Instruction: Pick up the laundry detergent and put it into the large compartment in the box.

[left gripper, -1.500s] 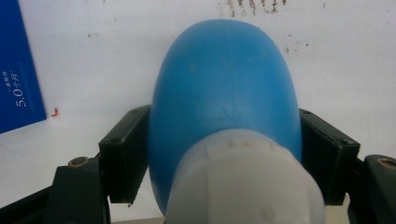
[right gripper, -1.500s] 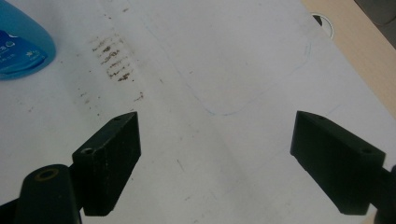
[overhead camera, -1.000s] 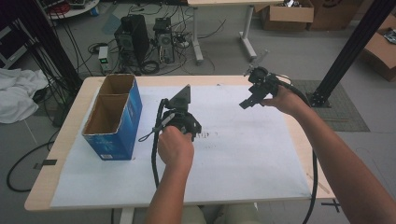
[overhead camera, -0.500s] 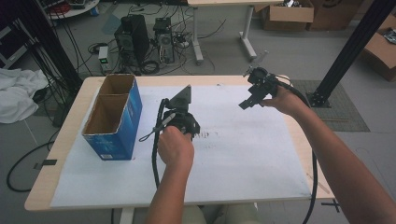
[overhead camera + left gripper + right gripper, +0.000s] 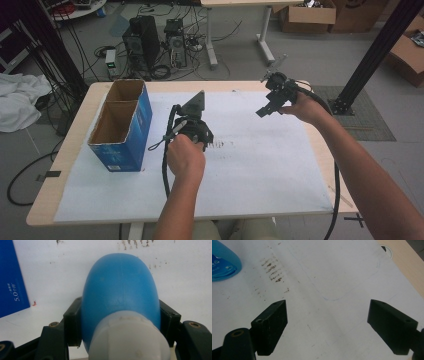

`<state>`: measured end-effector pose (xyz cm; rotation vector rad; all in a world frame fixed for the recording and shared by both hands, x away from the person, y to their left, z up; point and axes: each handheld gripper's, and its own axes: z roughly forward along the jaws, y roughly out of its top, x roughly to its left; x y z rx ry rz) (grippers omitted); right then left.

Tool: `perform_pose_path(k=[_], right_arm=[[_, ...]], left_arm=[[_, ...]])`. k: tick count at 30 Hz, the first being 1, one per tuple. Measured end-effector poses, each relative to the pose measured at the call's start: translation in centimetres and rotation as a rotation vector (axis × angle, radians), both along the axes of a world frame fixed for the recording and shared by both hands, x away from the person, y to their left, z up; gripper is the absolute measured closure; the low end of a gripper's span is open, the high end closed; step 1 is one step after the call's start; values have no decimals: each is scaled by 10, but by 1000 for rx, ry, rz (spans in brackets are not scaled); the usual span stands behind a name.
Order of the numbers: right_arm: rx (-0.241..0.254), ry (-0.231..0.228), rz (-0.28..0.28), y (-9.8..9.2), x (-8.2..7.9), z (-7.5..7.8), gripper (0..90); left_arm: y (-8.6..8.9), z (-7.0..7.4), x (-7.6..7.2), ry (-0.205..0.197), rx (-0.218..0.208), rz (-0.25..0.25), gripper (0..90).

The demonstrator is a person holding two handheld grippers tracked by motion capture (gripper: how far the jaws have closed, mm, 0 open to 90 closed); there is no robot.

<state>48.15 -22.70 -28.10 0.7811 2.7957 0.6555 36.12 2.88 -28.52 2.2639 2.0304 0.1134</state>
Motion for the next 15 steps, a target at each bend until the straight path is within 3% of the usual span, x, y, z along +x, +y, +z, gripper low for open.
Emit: perform_pose_path(k=[5,15], right_arm=[[1,-1,1,0,0,0,162],[1,0,-4,-3,-1,2,163]], left_arm=[[3,10,1,7,-14,-22,379],[13,57,1,-19,-39,-68,379]])
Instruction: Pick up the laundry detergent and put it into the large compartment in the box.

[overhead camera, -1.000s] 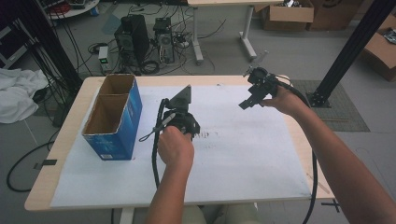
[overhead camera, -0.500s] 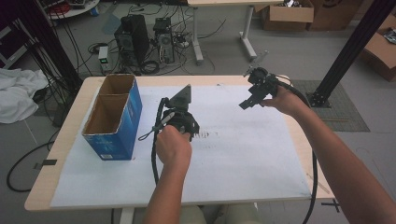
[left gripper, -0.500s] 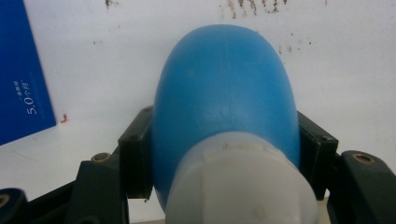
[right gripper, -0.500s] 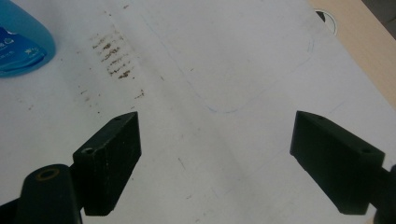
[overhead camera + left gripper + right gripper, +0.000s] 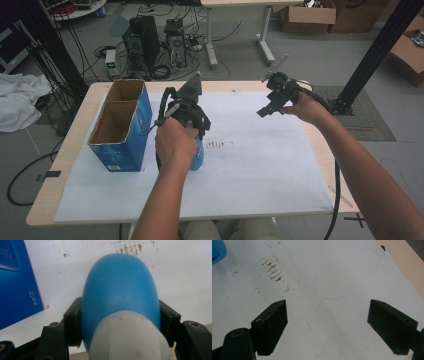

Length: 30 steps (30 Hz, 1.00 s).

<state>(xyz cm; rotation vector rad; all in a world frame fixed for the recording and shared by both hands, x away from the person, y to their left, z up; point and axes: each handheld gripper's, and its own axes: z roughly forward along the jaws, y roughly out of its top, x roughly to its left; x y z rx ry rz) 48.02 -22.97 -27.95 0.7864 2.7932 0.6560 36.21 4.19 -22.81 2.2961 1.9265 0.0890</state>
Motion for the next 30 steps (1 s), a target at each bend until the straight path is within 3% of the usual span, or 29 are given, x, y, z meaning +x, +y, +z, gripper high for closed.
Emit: perform_pose_path(k=[12,20,23,30], right_arm=[[-6,5,-2,-2,0,-2,165],[-9,6,-2,-4,1,-2,165],[-10,6,-4,-5,2,-2,165],[-14,9,-2,-1,1,-3,166]], left_arm=[[20,54,0,-30,2,-11,379],[35,99,0,-60,-5,-24,380],[39,113,0,-57,22,-41,380],[54,138,0,-72,2,-10,381]])
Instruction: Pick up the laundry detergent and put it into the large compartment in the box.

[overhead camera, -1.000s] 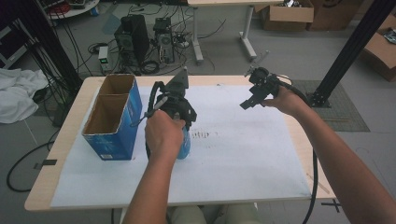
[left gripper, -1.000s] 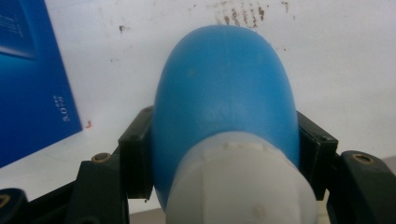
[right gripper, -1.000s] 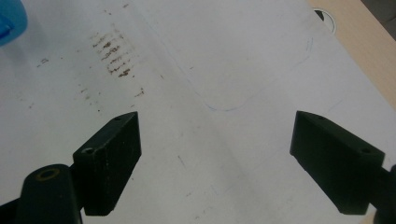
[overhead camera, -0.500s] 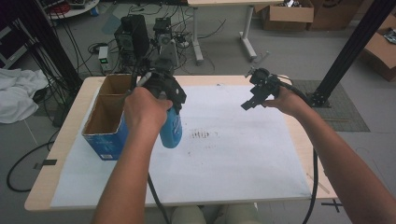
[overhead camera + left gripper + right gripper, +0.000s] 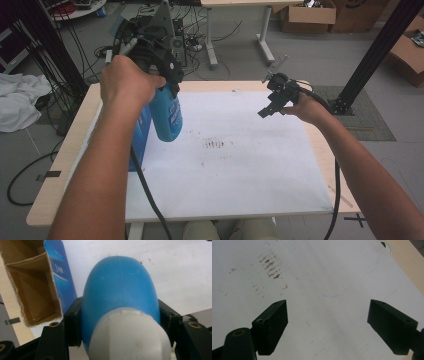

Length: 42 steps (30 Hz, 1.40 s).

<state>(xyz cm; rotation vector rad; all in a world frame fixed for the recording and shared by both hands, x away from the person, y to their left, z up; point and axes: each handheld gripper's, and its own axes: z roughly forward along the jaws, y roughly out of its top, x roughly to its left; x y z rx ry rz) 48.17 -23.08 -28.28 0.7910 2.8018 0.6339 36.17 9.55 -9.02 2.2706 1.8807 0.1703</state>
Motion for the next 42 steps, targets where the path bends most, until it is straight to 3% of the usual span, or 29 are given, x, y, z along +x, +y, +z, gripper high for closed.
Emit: perform_pose_path(k=[11,23,30,42], right_arm=[[-16,1,-7,-1,0,-1,165],[-40,7,-30,-2,4,-5,166],[-47,8,-25,0,4,-7,167],[-47,-3,-21,-3,6,-5,171]], left_arm=[[31,16,0,-25,23,13,381],[66,19,5,-52,64,33,381],[83,18,11,-70,91,54,381],[110,8,21,-102,92,105,381]])
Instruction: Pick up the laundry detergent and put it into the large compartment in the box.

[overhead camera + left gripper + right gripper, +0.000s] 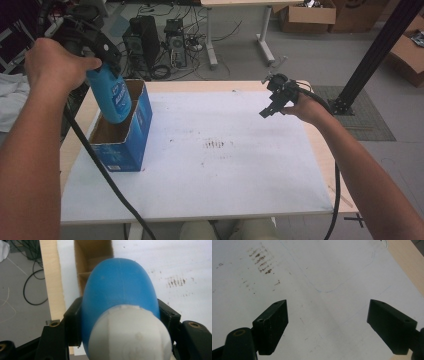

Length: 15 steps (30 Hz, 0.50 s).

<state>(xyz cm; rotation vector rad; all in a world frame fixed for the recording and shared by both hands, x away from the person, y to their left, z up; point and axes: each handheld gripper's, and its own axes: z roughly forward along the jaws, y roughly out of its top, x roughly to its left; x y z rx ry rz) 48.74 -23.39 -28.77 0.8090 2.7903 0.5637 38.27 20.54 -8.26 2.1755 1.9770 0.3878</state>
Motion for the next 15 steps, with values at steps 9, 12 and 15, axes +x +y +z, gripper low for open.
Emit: perform_pose_path(k=[9,12,15], right_arm=[[-8,3,-8,-4,0,1,169],[-13,1,-14,-5,0,2,168],[-18,1,-16,-4,0,2,168]], left_arm=[[21,-20,7,-23,-8,36,382],[25,-30,9,-28,-4,38,382],[28,-41,11,-23,-10,35,381]])
